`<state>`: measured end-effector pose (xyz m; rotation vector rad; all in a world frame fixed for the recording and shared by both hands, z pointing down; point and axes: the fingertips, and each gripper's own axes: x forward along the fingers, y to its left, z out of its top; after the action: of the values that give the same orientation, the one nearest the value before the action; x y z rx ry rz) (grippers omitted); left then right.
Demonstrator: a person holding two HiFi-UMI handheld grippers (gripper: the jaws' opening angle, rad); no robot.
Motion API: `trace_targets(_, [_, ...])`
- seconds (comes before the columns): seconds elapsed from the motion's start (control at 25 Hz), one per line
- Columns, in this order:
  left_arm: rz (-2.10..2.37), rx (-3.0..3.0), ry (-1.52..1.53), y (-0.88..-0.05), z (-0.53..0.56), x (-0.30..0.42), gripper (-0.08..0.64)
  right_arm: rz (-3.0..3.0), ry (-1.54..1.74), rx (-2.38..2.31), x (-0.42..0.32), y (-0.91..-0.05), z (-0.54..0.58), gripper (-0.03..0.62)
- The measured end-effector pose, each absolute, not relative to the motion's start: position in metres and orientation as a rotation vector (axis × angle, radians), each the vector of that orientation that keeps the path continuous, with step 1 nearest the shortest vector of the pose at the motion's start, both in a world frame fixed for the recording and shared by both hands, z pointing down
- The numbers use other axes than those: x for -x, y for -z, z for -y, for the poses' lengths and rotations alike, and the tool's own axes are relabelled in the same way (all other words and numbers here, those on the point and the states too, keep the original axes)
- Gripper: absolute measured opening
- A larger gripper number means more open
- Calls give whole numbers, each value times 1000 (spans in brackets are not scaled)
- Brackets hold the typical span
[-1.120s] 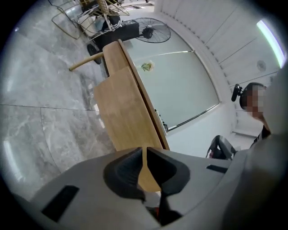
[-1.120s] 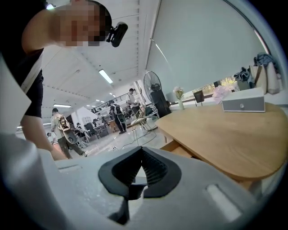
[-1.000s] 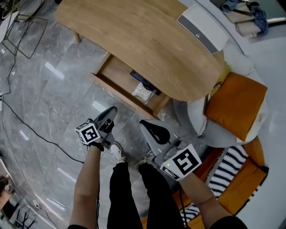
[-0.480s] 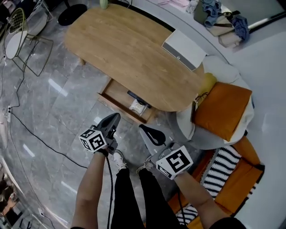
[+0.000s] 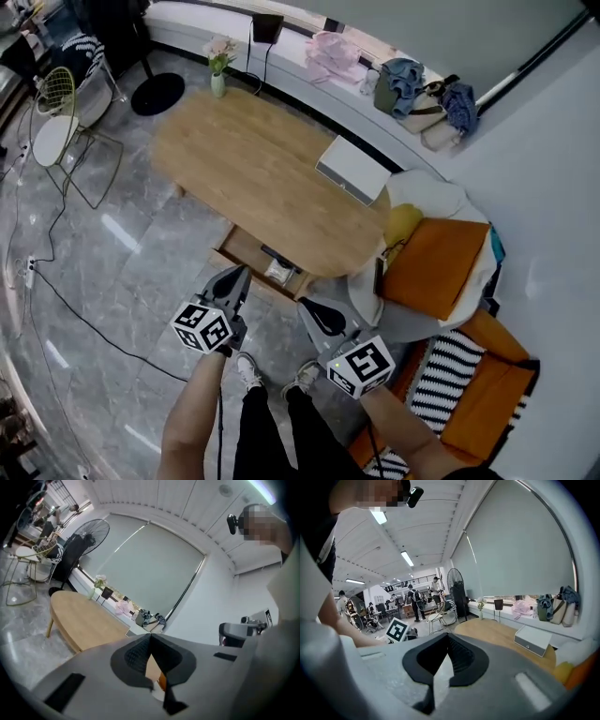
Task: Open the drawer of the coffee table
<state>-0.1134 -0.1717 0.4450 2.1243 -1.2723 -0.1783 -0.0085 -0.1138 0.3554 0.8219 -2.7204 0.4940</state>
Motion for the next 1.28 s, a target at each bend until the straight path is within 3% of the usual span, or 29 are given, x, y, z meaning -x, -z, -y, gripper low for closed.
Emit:
trace_targets(0.44, [1398, -2370, 26, -296, 138, 90, 8, 2765, -438, -999, -25, -243, 107, 0])
trace_targets(1.28, [1717, -2638, 139, -73, 63, 92, 8, 2876, -196, -1216, -86, -98, 91, 2])
